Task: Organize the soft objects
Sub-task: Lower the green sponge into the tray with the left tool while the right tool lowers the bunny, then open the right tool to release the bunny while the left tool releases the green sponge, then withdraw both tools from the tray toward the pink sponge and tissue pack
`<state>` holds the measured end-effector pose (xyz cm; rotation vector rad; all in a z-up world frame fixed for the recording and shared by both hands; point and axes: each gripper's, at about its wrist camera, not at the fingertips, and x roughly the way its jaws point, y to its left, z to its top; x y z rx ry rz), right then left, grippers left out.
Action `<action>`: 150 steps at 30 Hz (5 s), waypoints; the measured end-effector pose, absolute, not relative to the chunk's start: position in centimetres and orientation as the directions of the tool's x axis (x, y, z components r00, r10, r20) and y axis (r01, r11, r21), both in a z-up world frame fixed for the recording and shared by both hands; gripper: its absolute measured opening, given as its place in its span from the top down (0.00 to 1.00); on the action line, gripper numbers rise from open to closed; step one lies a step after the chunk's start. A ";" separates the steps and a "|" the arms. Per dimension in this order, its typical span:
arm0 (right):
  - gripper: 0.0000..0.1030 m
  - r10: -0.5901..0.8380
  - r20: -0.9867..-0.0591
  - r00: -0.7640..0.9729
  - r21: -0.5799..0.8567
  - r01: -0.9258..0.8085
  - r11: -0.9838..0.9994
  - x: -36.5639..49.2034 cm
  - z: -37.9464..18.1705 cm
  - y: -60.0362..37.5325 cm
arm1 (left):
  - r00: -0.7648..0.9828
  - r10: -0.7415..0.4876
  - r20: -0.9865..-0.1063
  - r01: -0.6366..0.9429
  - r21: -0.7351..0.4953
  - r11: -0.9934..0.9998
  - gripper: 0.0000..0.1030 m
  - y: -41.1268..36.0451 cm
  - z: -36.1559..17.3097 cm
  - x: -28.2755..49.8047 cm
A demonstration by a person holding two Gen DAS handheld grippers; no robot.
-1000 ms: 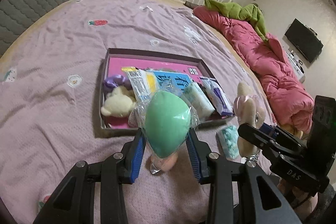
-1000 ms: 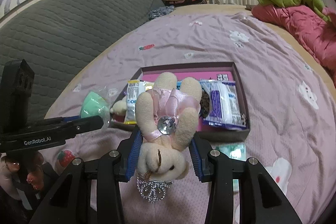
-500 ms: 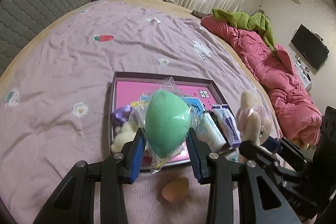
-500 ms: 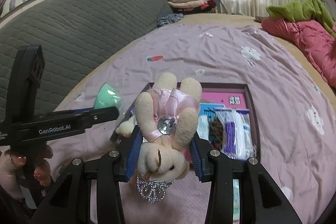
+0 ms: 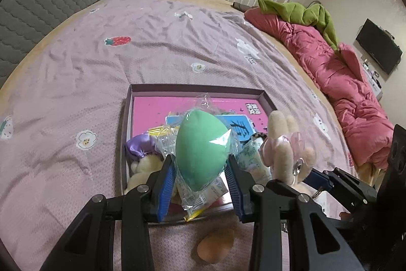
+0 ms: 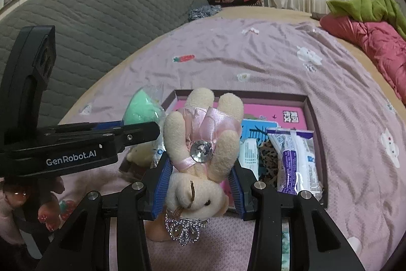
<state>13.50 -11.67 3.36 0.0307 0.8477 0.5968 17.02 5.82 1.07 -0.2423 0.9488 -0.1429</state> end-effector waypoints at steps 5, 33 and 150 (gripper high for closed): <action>0.57 0.493 -0.713 0.499 0.252 -0.474 0.843 14.2 2.1 -11.4 | 0.560 -0.224 -0.798 0.012 -0.263 0.965 0.62 5.9 0.2 17.5; 0.54 0.353 -0.802 0.482 0.121 -0.448 0.886 16.4 -2.2 -10.9 | 0.478 -0.260 -0.839 0.087 -0.249 0.965 0.62 2.6 -2.6 19.3; 0.32 0.235 -0.719 0.654 0.044 -0.294 0.955 13.8 2.8 -17.1 | 0.528 -0.092 -0.844 -0.043 -0.135 0.990 0.44 2.6 0.2 18.2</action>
